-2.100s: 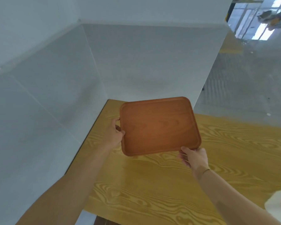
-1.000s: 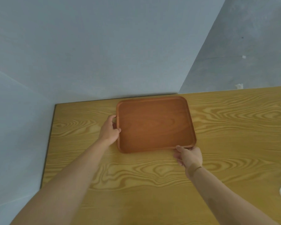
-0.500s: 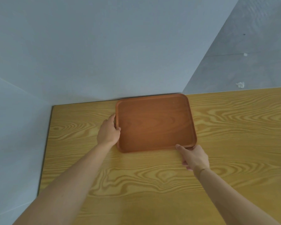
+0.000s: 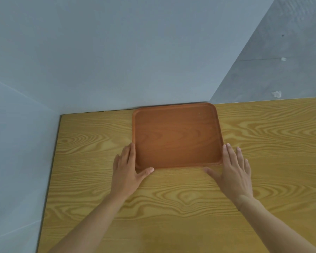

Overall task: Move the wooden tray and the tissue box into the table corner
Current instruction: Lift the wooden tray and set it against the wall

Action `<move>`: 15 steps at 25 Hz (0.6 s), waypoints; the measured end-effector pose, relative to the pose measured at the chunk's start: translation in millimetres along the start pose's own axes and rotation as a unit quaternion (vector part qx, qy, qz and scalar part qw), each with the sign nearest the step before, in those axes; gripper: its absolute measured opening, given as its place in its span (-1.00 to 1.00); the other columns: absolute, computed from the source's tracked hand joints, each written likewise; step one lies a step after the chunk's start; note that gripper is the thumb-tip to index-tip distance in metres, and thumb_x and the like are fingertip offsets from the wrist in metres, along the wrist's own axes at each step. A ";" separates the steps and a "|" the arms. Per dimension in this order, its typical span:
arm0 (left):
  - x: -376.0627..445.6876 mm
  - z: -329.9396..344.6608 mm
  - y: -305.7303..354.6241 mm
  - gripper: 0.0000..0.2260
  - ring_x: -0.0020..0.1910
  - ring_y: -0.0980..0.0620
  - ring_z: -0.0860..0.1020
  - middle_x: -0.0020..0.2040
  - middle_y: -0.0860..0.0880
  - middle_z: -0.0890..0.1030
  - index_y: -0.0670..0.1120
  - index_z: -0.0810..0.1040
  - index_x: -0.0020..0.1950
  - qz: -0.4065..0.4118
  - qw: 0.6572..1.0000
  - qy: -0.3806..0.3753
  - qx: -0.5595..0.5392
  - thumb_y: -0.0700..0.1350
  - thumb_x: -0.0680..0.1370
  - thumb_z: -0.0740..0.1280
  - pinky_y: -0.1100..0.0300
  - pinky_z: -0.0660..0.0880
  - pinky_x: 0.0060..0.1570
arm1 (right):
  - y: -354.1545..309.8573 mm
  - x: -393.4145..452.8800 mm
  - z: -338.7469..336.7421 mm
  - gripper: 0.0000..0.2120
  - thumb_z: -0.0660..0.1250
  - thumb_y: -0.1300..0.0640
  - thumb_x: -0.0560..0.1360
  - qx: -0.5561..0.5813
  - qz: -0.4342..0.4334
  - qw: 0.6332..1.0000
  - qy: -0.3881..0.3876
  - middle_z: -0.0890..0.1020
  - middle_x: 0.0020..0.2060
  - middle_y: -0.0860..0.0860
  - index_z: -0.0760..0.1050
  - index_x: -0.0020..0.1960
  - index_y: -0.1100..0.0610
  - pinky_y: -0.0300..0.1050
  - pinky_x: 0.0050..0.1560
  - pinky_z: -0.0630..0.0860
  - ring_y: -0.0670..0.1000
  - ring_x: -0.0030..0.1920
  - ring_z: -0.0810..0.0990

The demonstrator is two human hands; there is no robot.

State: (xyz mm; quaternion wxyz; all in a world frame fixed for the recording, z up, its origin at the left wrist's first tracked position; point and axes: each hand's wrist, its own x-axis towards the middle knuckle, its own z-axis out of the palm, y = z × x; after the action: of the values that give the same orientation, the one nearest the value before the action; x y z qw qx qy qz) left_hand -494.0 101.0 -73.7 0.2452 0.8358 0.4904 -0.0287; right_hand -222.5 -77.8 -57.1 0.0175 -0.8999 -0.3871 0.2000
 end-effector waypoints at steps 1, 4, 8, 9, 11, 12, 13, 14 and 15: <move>1.9 2.3 -2.1 0.00 0.63 -0.05 0.01 0.65 -0.13 0.07 -0.10 -0.11 0.64 0.007 1.000 0.004 0.016 0.52 0.43 0.08 -0.10 -0.05 0.58 | -0.2 2.9 0.8 -0.01 0.13 -0.44 0.46 -0.007 -0.001 1.000 0.003 0.02 0.65 0.02 -0.05 0.65 0.15 0.23 0.57 -0.01 0.11 0.63 -0.15; 8.4 3.8 -6.9 0.00 0.63 -0.04 0.00 0.65 -0.12 0.07 -0.09 -0.13 0.64 0.014 0.999 0.012 0.045 0.54 0.43 0.04 -0.12 -0.04 0.58 | -1.9 6.4 6.2 -0.02 0.11 -0.44 0.46 0.007 0.002 1.000 0.019 0.04 0.65 0.02 -0.03 0.65 0.15 0.29 0.56 -0.01 0.13 0.63 -0.14; 11.1 5.0 -10.9 0.01 0.63 -0.03 0.00 0.65 -0.11 0.07 -0.09 -0.14 0.64 0.021 0.998 0.015 0.065 0.55 0.43 0.03 -0.13 -0.01 0.58 | -1.5 7.6 11.6 -0.01 0.12 -0.45 0.44 0.029 0.013 0.999 0.028 0.05 0.64 -0.01 -0.05 0.65 0.11 0.31 0.54 0.01 0.12 0.63 -0.10; 11.2 5.0 -10.4 0.01 0.63 -0.03 -0.01 0.66 -0.11 0.06 -0.09 -0.15 0.64 0.020 0.998 0.014 0.065 0.55 0.43 0.02 -0.13 -0.01 0.58 | -0.9 8.4 11.5 0.00 0.12 -0.46 0.43 0.033 0.015 0.999 0.027 0.05 0.64 -0.02 -0.06 0.65 0.10 0.30 0.54 0.02 0.11 0.63 -0.08; 11.3 2.8 -8.2 0.02 0.63 -0.02 -0.02 0.66 -0.10 0.04 -0.08 -0.16 0.64 0.015 0.998 0.004 0.062 0.56 0.42 0.02 -0.12 -0.02 0.58 | -0.9 10.5 9.1 0.01 0.13 -0.46 0.42 0.036 0.018 0.999 0.017 0.05 0.65 -0.03 -0.07 0.65 0.08 0.28 0.54 0.06 0.08 0.63 -0.04; 11.2 1.3 -6.2 0.02 0.63 -0.02 -0.02 0.66 -0.10 0.04 -0.08 -0.16 0.64 0.008 0.998 -0.002 0.062 0.56 0.41 0.03 -0.12 -0.01 0.58 | -1.1 11.8 7.7 0.01 0.16 -0.45 0.43 0.033 0.019 0.999 0.012 0.05 0.65 -0.03 -0.07 0.65 0.08 0.27 0.54 0.09 0.08 0.63 -0.03; 11.8 -1.2 -3.3 0.03 0.63 -0.02 -0.01 0.66 -0.10 0.04 -0.08 -0.15 0.64 0.002 0.998 -0.007 0.061 0.56 0.40 0.04 -0.11 0.00 0.58 | -1.7 12.5 5.1 0.01 0.19 -0.44 0.43 0.032 0.020 0.999 0.008 0.05 0.65 -0.03 -0.07 0.65 0.08 0.26 0.53 0.13 0.08 0.62 -0.01; 13.1 -4.7 0.1 0.04 0.63 -0.03 0.01 0.66 -0.10 0.05 -0.09 -0.14 0.64 -0.006 0.998 -0.016 0.062 0.55 0.40 0.07 -0.12 0.01 0.58 | -3.3 13.9 1.8 0.01 0.23 -0.43 0.43 0.036 0.023 0.999 0.000 0.06 0.65 -0.02 -0.07 0.65 0.08 0.25 0.52 0.17 0.08 0.62 0.00; 15.1 -8.7 4.1 0.04 0.62 -0.03 0.03 0.65 -0.10 0.06 -0.09 -0.13 0.64 -0.015 0.997 -0.030 0.067 0.54 0.40 0.11 -0.12 0.03 0.57 | -5.1 14.7 -2.2 0.01 0.27 -0.41 0.44 0.046 0.029 0.998 -0.009 0.06 0.65 -0.01 -0.06 0.65 0.08 0.25 0.51 0.21 0.08 0.62 0.02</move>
State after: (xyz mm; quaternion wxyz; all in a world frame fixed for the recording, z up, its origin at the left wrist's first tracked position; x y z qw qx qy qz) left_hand -484.5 115.3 -68.9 0.2024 0.8419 0.4920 -0.0900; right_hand -216.1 -63.6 -59.1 0.0492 -0.9071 -0.3514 0.2264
